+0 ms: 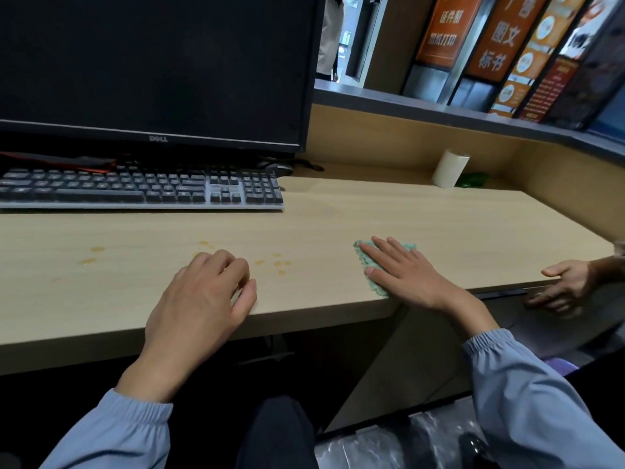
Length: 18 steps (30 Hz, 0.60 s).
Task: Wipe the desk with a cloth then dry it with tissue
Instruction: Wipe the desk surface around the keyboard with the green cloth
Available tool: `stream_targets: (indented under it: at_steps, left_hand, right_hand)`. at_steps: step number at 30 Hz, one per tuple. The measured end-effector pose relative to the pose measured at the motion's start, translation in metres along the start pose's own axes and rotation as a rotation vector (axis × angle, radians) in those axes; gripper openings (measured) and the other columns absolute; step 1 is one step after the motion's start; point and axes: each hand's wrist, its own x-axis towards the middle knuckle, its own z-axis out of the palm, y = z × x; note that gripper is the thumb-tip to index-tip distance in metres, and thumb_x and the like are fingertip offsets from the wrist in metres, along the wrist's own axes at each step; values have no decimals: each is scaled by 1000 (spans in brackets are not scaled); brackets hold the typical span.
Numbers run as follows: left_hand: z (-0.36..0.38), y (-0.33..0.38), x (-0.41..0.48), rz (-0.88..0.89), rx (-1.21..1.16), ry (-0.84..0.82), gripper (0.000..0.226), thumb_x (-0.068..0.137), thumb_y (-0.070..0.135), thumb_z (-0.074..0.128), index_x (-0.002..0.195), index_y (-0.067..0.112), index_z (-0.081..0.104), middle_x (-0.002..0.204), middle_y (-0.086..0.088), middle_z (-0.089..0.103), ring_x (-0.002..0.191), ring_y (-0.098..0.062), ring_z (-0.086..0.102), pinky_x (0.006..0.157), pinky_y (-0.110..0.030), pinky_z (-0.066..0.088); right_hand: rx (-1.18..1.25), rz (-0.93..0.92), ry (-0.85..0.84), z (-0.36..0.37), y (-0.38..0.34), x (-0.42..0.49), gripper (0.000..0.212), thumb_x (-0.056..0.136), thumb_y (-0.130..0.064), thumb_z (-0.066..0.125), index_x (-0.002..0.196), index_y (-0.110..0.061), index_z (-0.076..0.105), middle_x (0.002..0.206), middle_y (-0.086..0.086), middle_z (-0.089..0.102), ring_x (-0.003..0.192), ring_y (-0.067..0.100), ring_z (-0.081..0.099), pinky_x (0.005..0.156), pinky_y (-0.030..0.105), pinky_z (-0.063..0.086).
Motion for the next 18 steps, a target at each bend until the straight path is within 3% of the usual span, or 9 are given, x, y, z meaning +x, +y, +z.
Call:
stream_targets:
  at_steps: [5, 18]
  left_hand:
    - [2, 2, 1, -1, 10, 12, 16, 100, 33, 57, 88, 22, 53, 91, 7, 49, 86, -22, 46, 73, -42, 45]
    - [-2, -1, 6, -59, -116, -51, 22, 94, 32, 67, 85, 29, 47, 88, 13, 47, 85, -15, 45, 74, -38, 45]
  right_hand:
    - [-14, -9, -42, -8, -6, 25, 58, 107, -59, 21, 161, -50, -1, 171, -14, -8, 157, 12, -12, 126, 46, -5]
    - [-17, 21, -75, -35, -17, 147, 60, 106, -62, 21, 162, -47, 3, 173, -8, -3, 159, 17, -7, 125, 52, -3]
